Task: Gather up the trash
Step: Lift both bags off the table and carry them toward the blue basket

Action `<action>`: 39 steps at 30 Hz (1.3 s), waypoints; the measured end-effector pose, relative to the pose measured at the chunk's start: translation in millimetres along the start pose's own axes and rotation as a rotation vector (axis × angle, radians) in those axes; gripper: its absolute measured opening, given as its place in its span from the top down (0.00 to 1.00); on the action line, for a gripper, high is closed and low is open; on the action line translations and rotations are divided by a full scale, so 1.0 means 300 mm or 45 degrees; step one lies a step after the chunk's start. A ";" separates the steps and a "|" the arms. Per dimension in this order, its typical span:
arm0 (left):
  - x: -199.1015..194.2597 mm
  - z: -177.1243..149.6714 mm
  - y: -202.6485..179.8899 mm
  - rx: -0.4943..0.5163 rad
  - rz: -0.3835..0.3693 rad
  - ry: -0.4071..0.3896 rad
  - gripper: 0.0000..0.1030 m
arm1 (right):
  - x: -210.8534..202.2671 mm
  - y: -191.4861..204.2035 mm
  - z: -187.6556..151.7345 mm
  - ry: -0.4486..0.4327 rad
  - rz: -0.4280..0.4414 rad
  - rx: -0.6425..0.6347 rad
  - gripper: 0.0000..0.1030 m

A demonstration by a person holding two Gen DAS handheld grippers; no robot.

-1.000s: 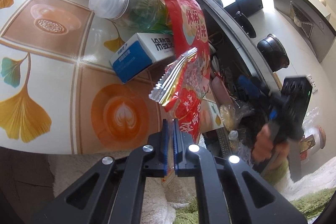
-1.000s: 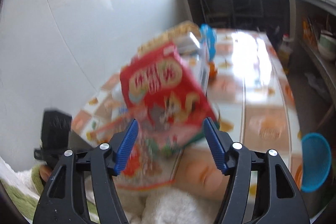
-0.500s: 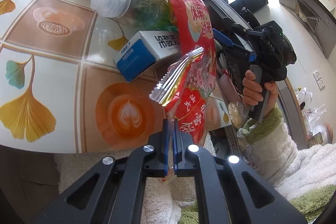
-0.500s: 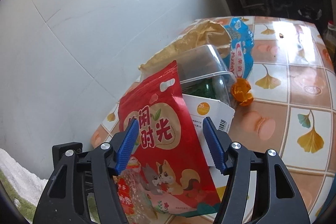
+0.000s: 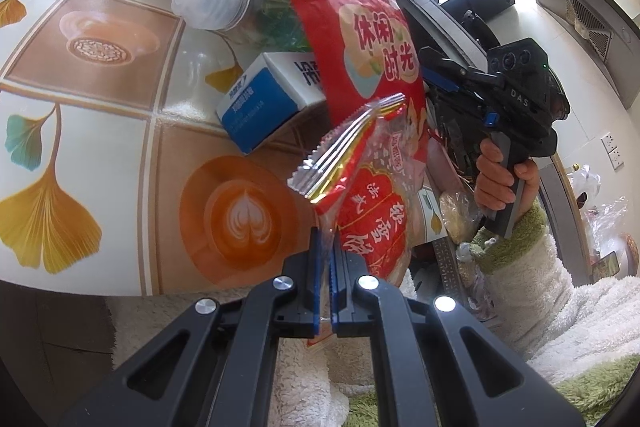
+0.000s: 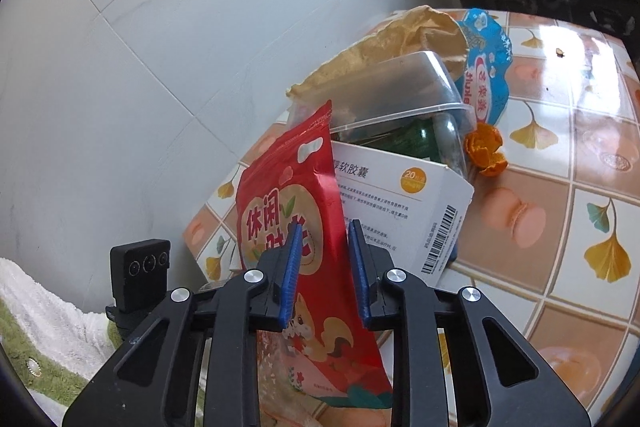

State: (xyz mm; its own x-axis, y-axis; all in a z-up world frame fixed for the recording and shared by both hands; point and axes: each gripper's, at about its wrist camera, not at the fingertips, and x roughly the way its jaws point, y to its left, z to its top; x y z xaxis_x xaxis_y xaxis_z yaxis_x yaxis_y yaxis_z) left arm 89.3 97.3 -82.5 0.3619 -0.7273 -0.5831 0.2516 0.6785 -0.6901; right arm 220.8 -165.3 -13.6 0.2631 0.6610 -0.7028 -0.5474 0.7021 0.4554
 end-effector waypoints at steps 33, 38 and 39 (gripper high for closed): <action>-0.103 -0.017 -0.049 0.089 -0.109 -0.111 0.99 | -0.110 0.212 -0.107 -0.121 -0.087 -0.057 0.99; -0.186 -0.025 -0.103 0.127 -0.205 -0.158 0.99 | -0.216 0.249 -0.106 -0.234 -0.123 -0.080 1.00; -0.197 -0.023 -0.111 0.131 -0.220 -0.164 0.99 | -0.241 0.257 -0.107 -0.262 -0.138 -0.085 1.00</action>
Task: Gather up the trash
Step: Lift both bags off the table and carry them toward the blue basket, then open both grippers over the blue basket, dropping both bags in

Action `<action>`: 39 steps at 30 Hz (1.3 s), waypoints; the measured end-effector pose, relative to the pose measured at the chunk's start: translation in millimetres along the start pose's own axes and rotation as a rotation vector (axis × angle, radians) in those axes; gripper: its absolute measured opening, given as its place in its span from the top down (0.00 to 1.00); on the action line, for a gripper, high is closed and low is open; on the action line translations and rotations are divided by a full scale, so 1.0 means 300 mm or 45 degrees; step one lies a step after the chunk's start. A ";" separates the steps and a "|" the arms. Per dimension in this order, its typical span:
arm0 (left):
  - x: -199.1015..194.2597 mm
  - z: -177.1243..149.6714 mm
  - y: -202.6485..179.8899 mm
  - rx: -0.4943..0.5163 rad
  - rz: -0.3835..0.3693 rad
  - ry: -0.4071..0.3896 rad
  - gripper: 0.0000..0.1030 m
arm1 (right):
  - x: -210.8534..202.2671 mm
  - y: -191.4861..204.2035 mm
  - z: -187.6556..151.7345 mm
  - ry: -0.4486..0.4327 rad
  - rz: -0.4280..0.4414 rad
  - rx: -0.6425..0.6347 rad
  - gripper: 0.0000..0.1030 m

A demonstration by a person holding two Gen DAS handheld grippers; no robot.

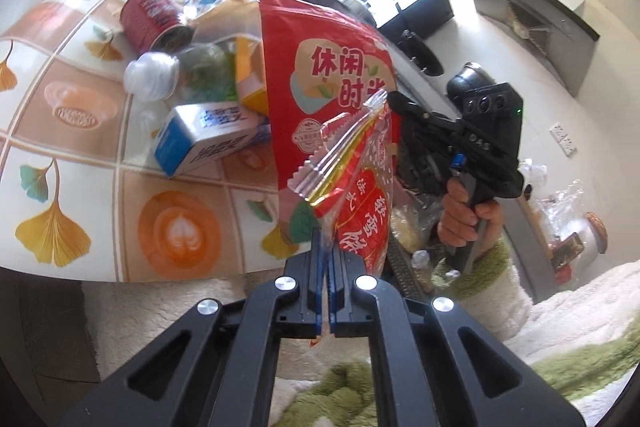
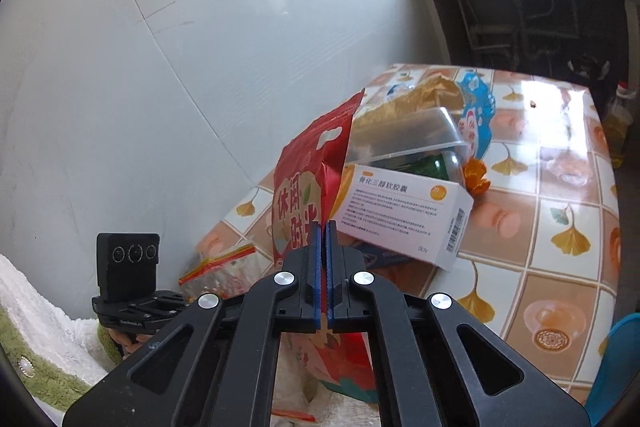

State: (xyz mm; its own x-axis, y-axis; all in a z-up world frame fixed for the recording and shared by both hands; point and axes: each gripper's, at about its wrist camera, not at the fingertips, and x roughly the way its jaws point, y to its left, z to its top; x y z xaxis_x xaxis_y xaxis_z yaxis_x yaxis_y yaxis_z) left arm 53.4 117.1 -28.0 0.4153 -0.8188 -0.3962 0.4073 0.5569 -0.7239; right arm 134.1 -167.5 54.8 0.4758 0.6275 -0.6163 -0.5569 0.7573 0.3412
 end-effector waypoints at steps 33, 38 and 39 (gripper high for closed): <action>1.301 0.358 -0.758 0.569 0.271 0.557 0.99 | -0.934 -0.500 -0.649 -0.500 -1.422 0.534 1.00; 1.673 0.236 -0.716 0.630 0.416 0.771 0.99 | -0.804 -0.730 -0.696 -0.361 -1.509 0.640 1.00; 1.735 0.221 -0.702 0.633 0.445 0.798 0.99 | -0.785 -0.776 -0.710 -0.338 -1.514 0.664 1.00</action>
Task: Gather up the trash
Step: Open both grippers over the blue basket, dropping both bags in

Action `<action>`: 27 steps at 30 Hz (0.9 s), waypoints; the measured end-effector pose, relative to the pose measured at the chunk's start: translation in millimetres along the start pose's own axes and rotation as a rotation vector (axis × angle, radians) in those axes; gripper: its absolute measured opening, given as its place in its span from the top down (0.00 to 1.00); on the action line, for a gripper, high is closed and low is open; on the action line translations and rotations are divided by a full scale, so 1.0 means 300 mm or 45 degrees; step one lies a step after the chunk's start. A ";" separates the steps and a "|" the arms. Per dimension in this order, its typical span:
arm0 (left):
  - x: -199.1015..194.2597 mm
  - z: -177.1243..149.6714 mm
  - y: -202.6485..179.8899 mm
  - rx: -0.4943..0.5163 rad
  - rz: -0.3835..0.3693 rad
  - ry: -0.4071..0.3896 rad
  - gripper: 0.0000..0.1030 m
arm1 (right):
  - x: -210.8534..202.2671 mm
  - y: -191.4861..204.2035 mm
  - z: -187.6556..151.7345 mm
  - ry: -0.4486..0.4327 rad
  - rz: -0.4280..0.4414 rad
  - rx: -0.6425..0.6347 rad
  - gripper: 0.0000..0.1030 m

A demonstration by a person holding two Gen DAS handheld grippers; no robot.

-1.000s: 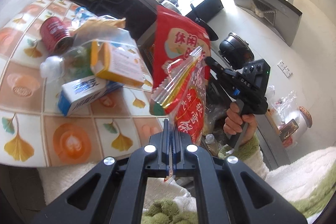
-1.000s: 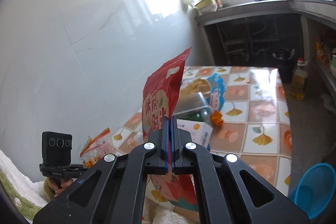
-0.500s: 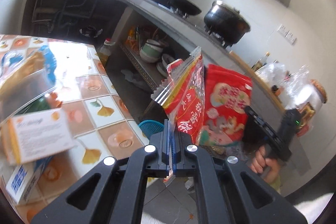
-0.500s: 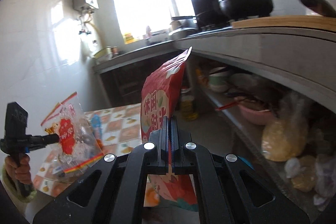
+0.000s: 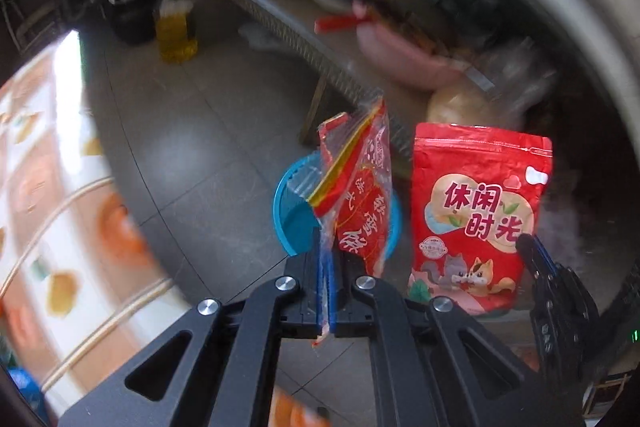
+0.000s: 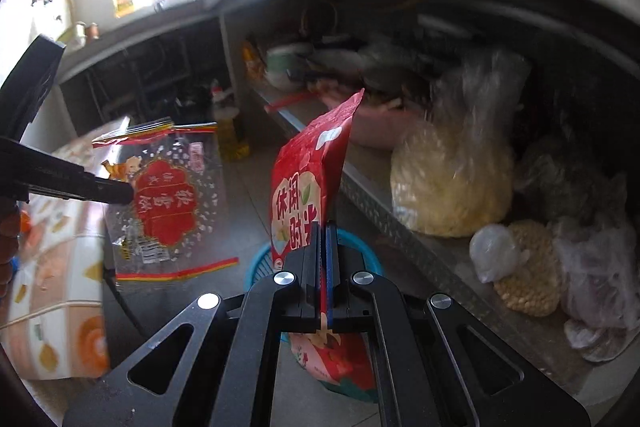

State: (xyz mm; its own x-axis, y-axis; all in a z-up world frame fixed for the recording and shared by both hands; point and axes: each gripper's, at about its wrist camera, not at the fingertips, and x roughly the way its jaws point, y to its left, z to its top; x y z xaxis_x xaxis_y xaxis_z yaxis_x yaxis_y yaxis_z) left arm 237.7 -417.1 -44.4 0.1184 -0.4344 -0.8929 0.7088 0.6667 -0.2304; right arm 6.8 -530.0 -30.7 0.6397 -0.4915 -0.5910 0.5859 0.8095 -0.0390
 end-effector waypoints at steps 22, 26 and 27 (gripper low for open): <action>0.474 0.173 -0.024 -0.066 0.057 0.202 0.53 | 0.420 -0.006 -0.120 0.180 -0.085 0.139 0.69; 0.388 0.164 -0.024 -0.070 0.052 0.180 0.52 | 0.348 -0.006 -0.124 0.153 -0.081 0.134 0.69; 0.362 0.159 -0.029 -0.070 0.045 0.172 0.51 | 0.317 -0.002 -0.125 0.141 -0.078 0.130 0.69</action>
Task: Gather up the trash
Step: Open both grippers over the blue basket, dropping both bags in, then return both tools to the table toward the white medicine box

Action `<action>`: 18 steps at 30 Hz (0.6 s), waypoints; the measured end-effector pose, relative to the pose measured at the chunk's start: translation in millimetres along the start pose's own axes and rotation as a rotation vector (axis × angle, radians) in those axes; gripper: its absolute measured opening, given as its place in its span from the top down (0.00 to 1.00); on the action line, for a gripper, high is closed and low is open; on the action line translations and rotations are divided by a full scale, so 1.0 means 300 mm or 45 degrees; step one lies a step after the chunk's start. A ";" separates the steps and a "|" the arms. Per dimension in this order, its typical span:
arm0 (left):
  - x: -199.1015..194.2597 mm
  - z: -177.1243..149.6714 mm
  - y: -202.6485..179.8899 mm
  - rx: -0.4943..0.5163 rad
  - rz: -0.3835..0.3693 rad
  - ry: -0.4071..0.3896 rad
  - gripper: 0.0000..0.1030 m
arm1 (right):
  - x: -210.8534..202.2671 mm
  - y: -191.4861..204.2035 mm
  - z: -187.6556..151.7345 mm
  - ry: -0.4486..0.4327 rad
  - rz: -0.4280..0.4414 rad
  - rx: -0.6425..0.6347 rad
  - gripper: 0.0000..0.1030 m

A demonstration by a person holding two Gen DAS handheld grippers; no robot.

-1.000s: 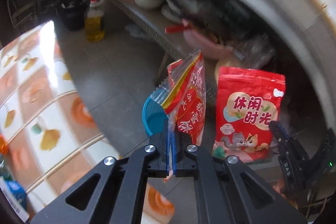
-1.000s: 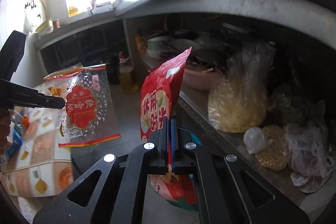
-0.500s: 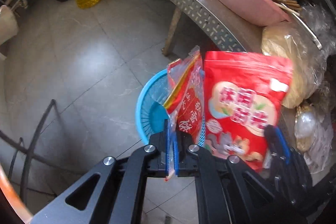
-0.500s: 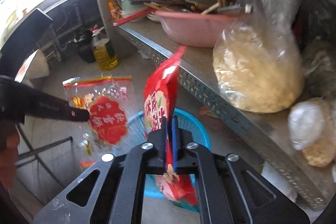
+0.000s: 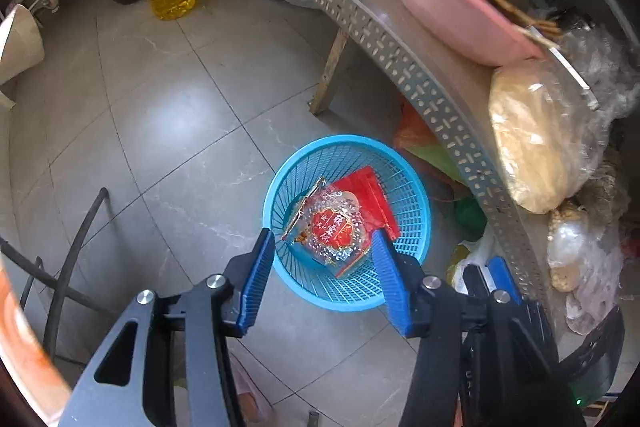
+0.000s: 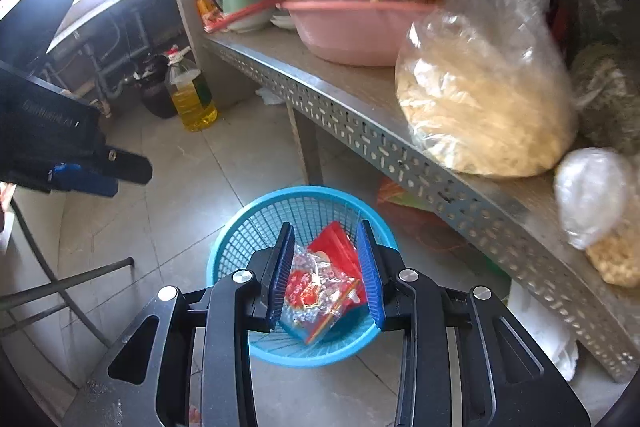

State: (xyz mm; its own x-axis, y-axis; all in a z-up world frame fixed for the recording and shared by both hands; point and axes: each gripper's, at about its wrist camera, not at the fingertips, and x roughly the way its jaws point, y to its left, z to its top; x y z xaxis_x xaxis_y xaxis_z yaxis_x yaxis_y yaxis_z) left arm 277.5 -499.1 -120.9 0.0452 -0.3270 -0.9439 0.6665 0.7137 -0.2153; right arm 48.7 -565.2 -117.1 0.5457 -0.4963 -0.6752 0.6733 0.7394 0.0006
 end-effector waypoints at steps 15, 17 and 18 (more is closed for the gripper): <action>-0.757 -0.426 0.175 0.012 -0.097 -0.599 0.30 | -0.548 0.139 0.031 -0.217 0.274 -0.184 0.15; -0.828 -0.524 0.227 -0.003 -0.094 -0.652 0.26 | -0.614 0.173 0.040 -0.251 0.278 -0.218 0.09; -0.855 -0.570 0.249 -0.006 -0.099 -0.665 0.25 | -0.651 0.193 0.041 -0.275 0.278 -0.237 0.08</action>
State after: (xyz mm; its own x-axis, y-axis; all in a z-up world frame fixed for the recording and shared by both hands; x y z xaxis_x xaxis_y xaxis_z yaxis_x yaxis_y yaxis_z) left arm 188.5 -255.9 62.3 0.3615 -0.6433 -0.6749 0.6793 0.6775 -0.2821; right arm -12.8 -431.0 23.9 0.7728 -0.3878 -0.5024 0.4379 0.8988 -0.0203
